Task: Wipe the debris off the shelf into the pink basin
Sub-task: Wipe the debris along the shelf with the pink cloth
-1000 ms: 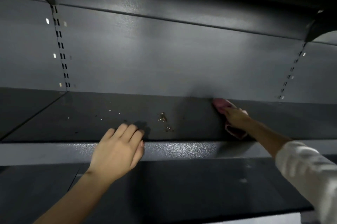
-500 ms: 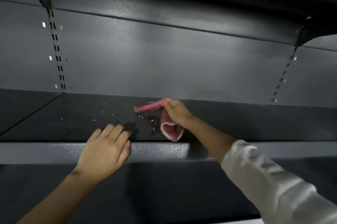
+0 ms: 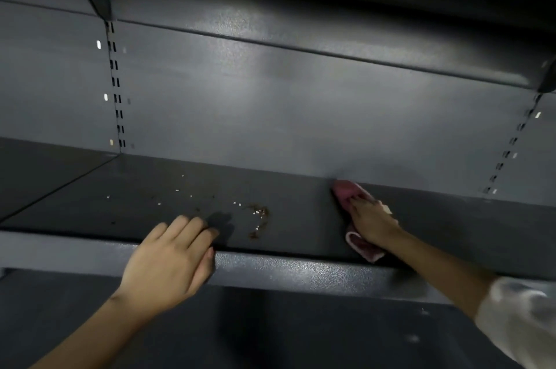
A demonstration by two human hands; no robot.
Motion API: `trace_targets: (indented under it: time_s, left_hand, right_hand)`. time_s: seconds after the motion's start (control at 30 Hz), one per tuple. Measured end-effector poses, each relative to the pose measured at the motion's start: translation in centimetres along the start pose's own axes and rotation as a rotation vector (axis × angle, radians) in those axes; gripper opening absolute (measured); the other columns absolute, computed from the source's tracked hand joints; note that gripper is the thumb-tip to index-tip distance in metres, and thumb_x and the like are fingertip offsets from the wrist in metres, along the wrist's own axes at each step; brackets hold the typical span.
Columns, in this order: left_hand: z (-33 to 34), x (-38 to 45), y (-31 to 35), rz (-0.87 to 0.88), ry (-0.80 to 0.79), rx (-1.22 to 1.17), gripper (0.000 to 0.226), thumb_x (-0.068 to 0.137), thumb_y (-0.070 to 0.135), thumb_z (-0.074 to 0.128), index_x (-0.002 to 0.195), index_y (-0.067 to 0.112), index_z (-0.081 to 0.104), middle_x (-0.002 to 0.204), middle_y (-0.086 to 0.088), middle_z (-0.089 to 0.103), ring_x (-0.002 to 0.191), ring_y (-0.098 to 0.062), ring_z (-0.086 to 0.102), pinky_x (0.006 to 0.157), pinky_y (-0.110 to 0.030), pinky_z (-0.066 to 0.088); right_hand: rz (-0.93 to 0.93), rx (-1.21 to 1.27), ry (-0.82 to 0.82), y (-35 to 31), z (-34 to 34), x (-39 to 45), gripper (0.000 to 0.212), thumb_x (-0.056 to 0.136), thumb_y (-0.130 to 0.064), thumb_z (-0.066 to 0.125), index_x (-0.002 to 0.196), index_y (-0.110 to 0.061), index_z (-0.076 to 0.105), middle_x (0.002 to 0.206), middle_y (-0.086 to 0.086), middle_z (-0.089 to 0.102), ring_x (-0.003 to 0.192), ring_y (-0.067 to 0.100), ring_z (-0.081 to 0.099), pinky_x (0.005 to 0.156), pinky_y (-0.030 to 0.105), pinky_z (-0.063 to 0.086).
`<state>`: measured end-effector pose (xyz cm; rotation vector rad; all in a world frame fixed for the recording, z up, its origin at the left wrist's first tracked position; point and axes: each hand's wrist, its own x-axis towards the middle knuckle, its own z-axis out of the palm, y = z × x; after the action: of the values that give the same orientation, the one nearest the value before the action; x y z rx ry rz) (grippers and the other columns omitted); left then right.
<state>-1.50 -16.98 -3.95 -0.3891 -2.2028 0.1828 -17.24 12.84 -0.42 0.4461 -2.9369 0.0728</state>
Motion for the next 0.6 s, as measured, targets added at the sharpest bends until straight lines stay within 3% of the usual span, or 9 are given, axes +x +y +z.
trace_targets:
  time_s: [0.1,0.17,0.27,0.33,0.4,0.5,0.57,0.6]
  left_hand:
    - [-0.1,-0.1,0.2,-0.001,-0.004,0.008,0.037,0.081,0.024,0.038,0.081,0.007,0.071,0.073,-0.007,0.063,0.073,-0.022,0.038,0.059,-0.032,0.027]
    - [-0.5,0.0,0.2,-0.004,-0.008,0.008,0.034,0.079,0.025,0.040,0.078,0.008,0.070,0.072,-0.006,0.063,0.073,-0.023,0.041,0.060,-0.032,0.026]
    - [-0.9,0.0,0.0,0.022,-0.028,-0.001,0.033,0.078,0.026,0.041,0.075,0.011,0.070,0.070,-0.004,0.062,0.064,-0.025,0.053,0.059,-0.032,0.026]
    - [-1.2,-0.2,-0.4,0.035,-0.037,-0.022,0.032,0.078,0.028,0.042,0.075,0.013,0.069,0.070,-0.002,0.061,0.067,-0.023,0.050,0.059,-0.031,0.026]
    - [-1.5,-0.6,-1.4,0.037,-0.031,-0.037,0.030,0.077,0.028,0.043,0.076,0.013,0.069,0.071,-0.002,0.061,0.071,-0.021,0.041,0.059,-0.031,0.026]
    - [-2.0,-1.4,-3.5,0.012,-0.038,-0.027,0.031,0.078,0.026,0.042,0.074,0.011,0.069,0.071,-0.003,0.062,0.070,-0.021,0.043,0.059,-0.031,0.025]
    - [-2.0,-1.7,-4.2,-0.017,-0.052,-0.011,0.031,0.077,0.027,0.041,0.071,0.012,0.068,0.070,-0.004,0.061,0.066,-0.022,0.047,0.059,-0.031,0.026]
    - [-1.8,-1.8,-4.3,-0.023,-0.049,-0.009,0.030,0.077,0.027,0.041,0.070,0.012,0.067,0.070,-0.004,0.061,0.067,-0.022,0.044,0.059,-0.031,0.026]
  right_hand:
    - [-0.043,0.080,0.054,-5.2,0.8,-0.3,0.035,0.092,-0.004,0.032,0.122,-0.001,0.051,0.136,0.015,0.050,0.129,0.025,0.042,0.109,0.033,0.026]
    - [-0.093,0.180,0.048,-9.0,1.2,-0.2,0.034,0.092,0.001,0.031,0.118,0.003,0.053,0.130,0.019,0.055,0.122,0.026,0.049,0.109,0.034,0.033]
    - [-0.197,0.325,0.018,-14.3,0.9,-0.2,0.035,0.095,-0.002,0.031,0.115,0.002,0.059,0.122,0.020,0.062,0.110,0.030,0.060,0.100,0.035,0.044]
    - [-0.205,0.398,0.043,-16.0,0.2,0.3,0.034,0.098,-0.008,0.032,0.116,0.000,0.060,0.117,0.022,0.065,0.107,0.032,0.062,0.090,0.031,0.045]
    - [-0.190,0.422,0.094,-15.6,-0.8,1.2,0.034,0.098,-0.009,0.032,0.118,-0.001,0.058,0.113,0.023,0.067,0.099,0.032,0.066,0.080,0.028,0.048]
    - [-0.129,0.476,0.135,-11.7,-1.8,2.5,0.038,0.099,-0.010,0.029,0.122,-0.011,0.059,0.113,0.017,0.067,0.097,0.029,0.066,0.080,0.029,0.048]
    - [-0.117,0.475,0.127,-7.6,-1.4,3.3,0.041,0.098,-0.006,0.029,0.126,-0.019,0.055,0.102,-0.006,0.067,0.088,0.013,0.063,0.077,0.021,0.043]
    - [-0.080,0.459,0.092,-5.5,-0.9,3.5,0.043,0.097,-0.007,0.030,0.129,-0.025,0.051,0.100,-0.011,0.065,0.088,0.008,0.060,0.083,0.021,0.044]
